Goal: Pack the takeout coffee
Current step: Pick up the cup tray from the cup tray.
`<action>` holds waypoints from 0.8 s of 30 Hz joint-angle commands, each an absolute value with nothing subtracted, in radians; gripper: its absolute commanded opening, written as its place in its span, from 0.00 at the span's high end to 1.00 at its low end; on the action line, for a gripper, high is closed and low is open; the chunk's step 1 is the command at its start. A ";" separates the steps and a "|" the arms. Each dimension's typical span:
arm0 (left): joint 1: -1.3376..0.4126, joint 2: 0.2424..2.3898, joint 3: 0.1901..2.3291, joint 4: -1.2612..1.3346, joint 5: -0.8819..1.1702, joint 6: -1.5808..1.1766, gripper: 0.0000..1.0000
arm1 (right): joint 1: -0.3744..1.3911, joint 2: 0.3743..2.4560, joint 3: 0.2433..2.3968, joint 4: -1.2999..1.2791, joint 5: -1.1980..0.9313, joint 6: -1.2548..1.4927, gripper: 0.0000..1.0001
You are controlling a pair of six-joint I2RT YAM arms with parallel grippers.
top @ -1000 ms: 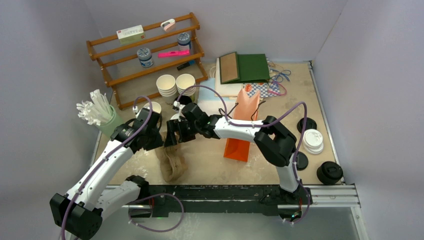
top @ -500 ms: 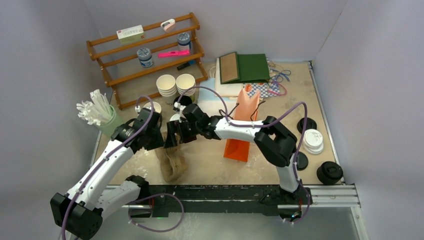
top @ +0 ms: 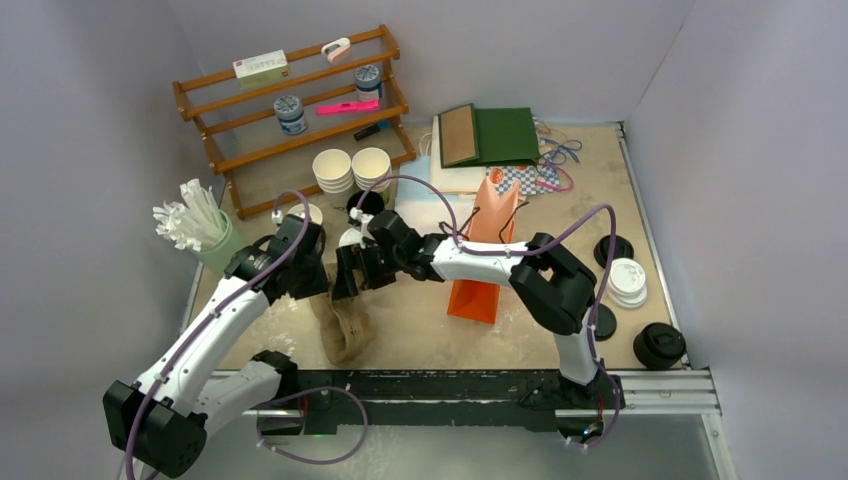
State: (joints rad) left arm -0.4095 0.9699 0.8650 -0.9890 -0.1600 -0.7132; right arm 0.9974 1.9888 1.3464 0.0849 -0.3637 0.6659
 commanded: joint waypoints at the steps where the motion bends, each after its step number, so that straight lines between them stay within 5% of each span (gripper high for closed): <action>1: -0.399 0.971 0.885 -0.970 -0.157 -0.695 0.75 | 1.001 1.952 1.344 0.095 -0.379 0.640 0.04; 24: -0.399 0.959 0.837 -0.905 -0.117 -0.701 0.68 | 1.001 2.003 1.391 0.044 -0.333 0.671 0.10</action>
